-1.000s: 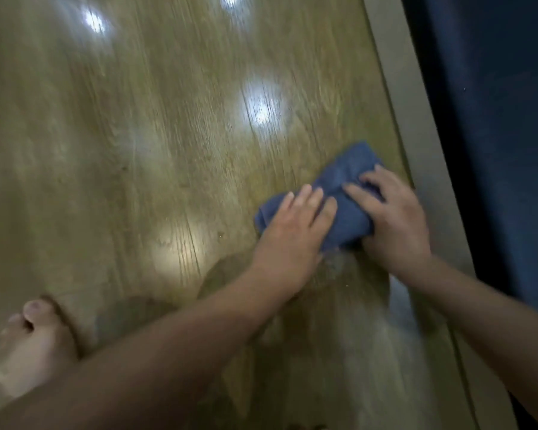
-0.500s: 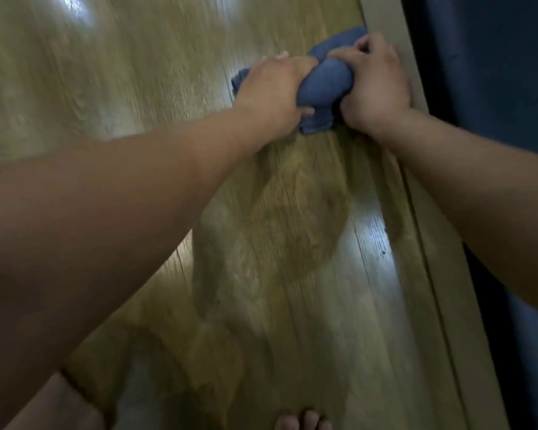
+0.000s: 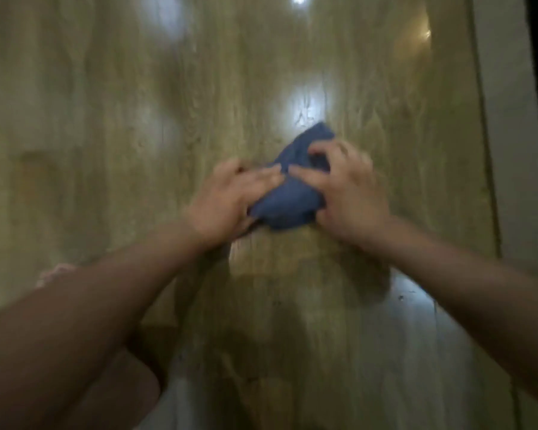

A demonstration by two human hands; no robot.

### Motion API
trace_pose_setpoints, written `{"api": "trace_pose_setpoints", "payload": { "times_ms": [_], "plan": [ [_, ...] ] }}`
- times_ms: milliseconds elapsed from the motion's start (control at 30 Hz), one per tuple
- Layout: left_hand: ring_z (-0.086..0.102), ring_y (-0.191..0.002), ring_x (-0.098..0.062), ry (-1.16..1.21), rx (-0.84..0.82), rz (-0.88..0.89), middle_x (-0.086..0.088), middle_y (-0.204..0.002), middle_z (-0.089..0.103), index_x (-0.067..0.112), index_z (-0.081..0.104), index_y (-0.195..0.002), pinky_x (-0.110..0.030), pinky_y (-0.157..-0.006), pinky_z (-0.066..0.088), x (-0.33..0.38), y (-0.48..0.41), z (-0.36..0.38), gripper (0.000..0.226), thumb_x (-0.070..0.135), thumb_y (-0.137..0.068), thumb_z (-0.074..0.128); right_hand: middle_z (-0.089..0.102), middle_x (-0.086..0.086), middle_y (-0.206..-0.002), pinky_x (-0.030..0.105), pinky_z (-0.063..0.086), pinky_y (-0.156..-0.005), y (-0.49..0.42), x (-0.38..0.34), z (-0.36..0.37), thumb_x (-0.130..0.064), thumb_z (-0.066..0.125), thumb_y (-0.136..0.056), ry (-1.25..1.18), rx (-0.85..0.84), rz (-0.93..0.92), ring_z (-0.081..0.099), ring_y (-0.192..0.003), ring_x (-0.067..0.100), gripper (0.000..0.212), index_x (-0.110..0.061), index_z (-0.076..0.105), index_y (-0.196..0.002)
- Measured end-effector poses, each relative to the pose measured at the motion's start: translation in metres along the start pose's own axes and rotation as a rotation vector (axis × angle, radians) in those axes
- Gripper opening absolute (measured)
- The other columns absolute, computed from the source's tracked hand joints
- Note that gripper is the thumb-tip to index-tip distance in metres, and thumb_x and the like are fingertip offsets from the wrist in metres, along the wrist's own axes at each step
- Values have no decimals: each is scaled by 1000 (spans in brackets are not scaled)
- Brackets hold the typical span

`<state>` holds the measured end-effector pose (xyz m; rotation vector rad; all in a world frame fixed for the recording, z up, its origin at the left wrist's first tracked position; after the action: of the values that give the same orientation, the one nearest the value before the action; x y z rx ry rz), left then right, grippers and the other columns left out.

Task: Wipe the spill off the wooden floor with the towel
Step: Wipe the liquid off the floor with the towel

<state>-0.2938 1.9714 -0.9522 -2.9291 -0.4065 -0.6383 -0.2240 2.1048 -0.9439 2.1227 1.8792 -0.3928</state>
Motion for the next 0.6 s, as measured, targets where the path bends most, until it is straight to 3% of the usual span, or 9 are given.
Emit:
{"api": "trace_pose_setpoints", "payload": {
  "times_ms": [100, 233, 333, 400, 500, 600],
  "plan": [
    [51, -99, -31, -59, 7, -183, -3, -109, 64, 19, 59, -131, -31, -84, 37, -61, -71, -31, 55, 28, -79, 76, 43, 8, -140, 44, 35, -108, -85, 33, -17, -20, 62, -74, 94, 13, 76, 39, -129, 35, 59, -30, 60, -132],
    [60, -112, -31, -65, -37, -547, -11, -120, 63, 25, 62, -125, -41, -93, 51, -116, -120, -42, 53, 37, -74, 73, 44, 11, -137, 45, 38, -108, -151, 47, -32, -16, 57, -79, 104, 26, 179, 38, -129, 37, 55, -28, 58, -134],
    [59, -114, -27, 49, 126, -543, -4, -119, 67, 26, 65, -120, -37, -103, 42, -81, -53, -30, 47, 21, -73, 66, 47, 9, -129, 44, 41, -100, -101, 11, -15, -26, 67, -73, 127, -17, 140, 42, -120, 37, 59, -29, 57, -132],
    [53, -121, -23, 178, 179, -525, 2, -129, 63, 25, 65, -125, -26, -108, 32, -42, 28, -21, 53, 10, -74, 67, 52, 10, -118, 45, 46, -90, -37, -31, 7, -31, 67, -66, -5, -46, 21, 48, -107, 37, 64, -26, 62, -130],
    [48, -122, -14, 246, -71, -321, 13, -137, 57, 31, 65, -125, -27, -107, 34, -13, 80, -8, 50, 20, -76, 58, 53, 3, -96, 38, 50, -66, 14, -75, 26, -40, 54, -63, -123, -188, -205, 50, -88, 29, 56, -24, 70, -115],
    [57, -106, -20, -149, -166, -218, -2, -125, 60, 18, 62, -120, -27, -90, 46, -72, 27, -29, 40, 25, -81, 68, 49, 0, -102, 35, 49, -75, -57, -52, 23, -38, 64, -69, -34, -293, -228, 51, -98, 26, 38, -28, 66, -106]
  ]
}}
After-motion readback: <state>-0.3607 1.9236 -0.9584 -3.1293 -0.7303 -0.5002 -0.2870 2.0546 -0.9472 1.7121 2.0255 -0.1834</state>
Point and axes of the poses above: each hand's wrist, its own y-axis away from the middle knuckle, its own z-axis out of the palm, x = y × z, the point moved 8 cm from there along -y, towards the middle knuckle
